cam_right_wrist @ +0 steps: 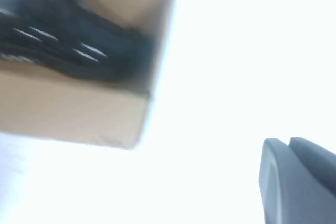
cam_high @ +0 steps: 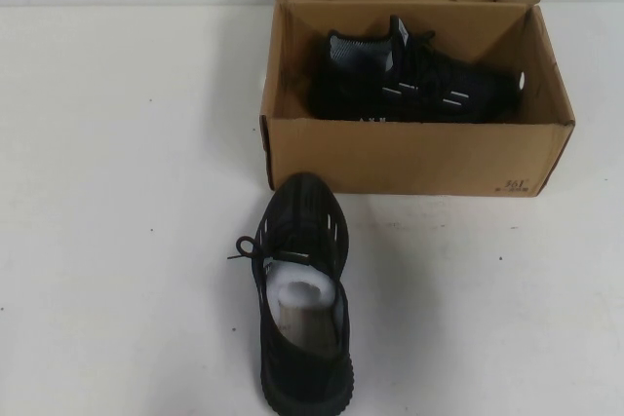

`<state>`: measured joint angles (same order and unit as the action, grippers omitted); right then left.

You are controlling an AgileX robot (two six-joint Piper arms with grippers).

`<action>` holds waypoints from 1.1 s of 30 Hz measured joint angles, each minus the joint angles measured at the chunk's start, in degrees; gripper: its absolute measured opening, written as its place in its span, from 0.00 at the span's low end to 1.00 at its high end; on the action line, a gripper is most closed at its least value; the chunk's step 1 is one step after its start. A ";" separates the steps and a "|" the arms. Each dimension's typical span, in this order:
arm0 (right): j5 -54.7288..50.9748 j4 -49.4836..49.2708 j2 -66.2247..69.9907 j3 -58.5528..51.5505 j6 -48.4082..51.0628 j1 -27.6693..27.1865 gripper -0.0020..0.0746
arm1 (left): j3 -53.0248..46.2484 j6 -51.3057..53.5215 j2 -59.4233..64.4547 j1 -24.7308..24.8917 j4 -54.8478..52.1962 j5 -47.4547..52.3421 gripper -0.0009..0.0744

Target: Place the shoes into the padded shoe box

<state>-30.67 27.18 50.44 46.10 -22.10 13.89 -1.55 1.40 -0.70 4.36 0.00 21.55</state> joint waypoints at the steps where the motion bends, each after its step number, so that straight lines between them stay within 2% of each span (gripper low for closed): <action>1: 1.82 -0.05 -2.74 -3.96 0.00 -2.27 0.02 | 0.00 0.00 0.00 0.00 0.00 0.00 0.01; 7: 9.94 -0.05 -20.14 -23.05 0.00 -13.04 0.02 | 0.00 0.00 0.00 0.00 0.00 0.00 0.01; 12: 12.95 -0.05 -32.80 -32.90 0.00 -18.31 0.02 | 0.00 0.00 0.00 0.00 0.00 0.00 0.01; 20: 16.76 -0.05 -49.70 -43.71 -0.20 -19.19 0.02 | 0.00 0.00 0.00 0.00 0.00 0.00 0.01; 33: 22.21 -1.12 -50.86 -47.60 -2.30 -19.19 0.02 | 0.00 0.13 0.00 0.00 0.00 0.00 0.01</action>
<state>-8.46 26.06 -0.42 -1.50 -24.40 -5.31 -1.55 1.53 -0.70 4.36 0.00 21.55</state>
